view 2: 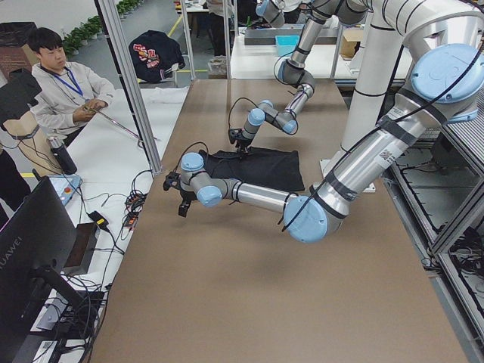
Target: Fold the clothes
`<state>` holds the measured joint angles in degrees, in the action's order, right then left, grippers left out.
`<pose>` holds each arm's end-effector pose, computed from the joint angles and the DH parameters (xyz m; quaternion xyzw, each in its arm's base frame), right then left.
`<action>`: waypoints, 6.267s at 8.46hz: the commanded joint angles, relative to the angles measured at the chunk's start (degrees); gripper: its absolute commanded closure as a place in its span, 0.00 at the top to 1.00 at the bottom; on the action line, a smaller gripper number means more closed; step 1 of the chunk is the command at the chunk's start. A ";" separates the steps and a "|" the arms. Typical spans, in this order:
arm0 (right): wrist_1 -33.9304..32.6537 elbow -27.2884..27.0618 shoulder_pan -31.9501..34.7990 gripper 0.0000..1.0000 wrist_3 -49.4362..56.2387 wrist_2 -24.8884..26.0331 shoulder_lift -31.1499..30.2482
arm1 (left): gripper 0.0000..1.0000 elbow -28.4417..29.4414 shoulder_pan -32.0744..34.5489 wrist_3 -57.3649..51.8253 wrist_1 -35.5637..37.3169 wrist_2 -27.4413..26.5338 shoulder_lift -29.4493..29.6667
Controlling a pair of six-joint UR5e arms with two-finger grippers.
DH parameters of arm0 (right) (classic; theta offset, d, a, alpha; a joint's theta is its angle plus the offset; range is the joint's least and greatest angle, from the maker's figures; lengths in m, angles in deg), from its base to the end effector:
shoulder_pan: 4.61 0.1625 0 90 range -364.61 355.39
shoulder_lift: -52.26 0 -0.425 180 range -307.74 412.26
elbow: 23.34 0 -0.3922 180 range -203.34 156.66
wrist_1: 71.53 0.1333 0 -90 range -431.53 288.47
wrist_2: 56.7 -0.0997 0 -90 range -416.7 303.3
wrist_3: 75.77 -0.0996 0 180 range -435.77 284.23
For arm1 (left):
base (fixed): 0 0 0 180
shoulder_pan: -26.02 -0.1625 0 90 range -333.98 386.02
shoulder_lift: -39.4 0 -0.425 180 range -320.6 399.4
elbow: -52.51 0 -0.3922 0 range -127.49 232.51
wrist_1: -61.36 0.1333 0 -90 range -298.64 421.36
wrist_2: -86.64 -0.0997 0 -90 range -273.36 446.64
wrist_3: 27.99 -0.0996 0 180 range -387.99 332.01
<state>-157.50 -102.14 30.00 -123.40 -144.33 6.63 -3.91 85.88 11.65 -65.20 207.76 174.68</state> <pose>-0.5516 -0.5477 0.2707 0.2138 -0.2374 -0.0575 0.9458 0.3390 -0.7468 0.3644 0.1830 0.4261 0.0365 0.8852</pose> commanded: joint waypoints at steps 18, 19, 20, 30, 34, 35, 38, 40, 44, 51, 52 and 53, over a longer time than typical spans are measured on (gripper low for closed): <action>25.31 -28.68 -11.67 0.93 -66.37 8.08 -28.01 | 1.00 -60.97 -31.57 59.30 0.09 -26.14 -39.11; 25.32 -29.39 -12.46 0.93 -66.37 8.35 -28.55 | 1.00 -61.43 -38.95 61.68 0.09 -33.85 -39.56; 25.32 -29.40 -12.81 0.93 -66.29 8.70 -28.47 | 1.00 -61.35 -46.24 65.18 0.18 -41.84 -39.22; 25.32 -29.22 -12.90 0.94 -65.41 9.41 -29.70 | 0.72 -51.59 -52.64 72.25 0.44 -48.52 -31.57; 25.32 -29.22 -12.90 0.94 -65.41 9.32 -29.61 | 0.72 -51.51 -53.87 72.16 0.44 -48.60 -31.13; 25.32 -29.22 -12.90 0.94 -65.41 9.32 -29.70 | 0.71 -51.51 -53.96 72.16 0.44 -48.69 -30.87; 25.32 -29.31 -12.90 0.94 -65.41 9.41 -29.70 | 0.37 -51.51 -54.23 72.16 0.44 -48.87 -30.34; 25.32 -29.31 -12.90 0.94 -65.41 9.41 -29.70 | 0.39 -51.42 -54.14 72.16 0.44 -48.87 -30.42; 25.32 -29.39 -12.90 0.94 -65.41 9.41 -29.61 | 0.41 -51.24 -54.23 72.07 0.44 -48.96 -30.51; 22.35 -30.10 -16.14 0.92 -65.58 11.32 -29.52 | 0.00 -51.33 -53.88 72.07 0.53 -48.96 -30.43; 17.46 -30.53 -17.81 0.91 -65.84 11.78 -29.52 | 0.00 -51.33 -53.88 72.07 0.53 -48.96 -30.43; 14.10 -30.97 -19.57 0.90 -66.37 12.13 -29.52 | 0.00 -51.24 -53.88 72.07 0.53 -49.04 -30.43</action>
<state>-136.87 -132.36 13.64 -189.09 -133.27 -22.89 -55.23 31.99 83.72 -64.67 158.80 144.23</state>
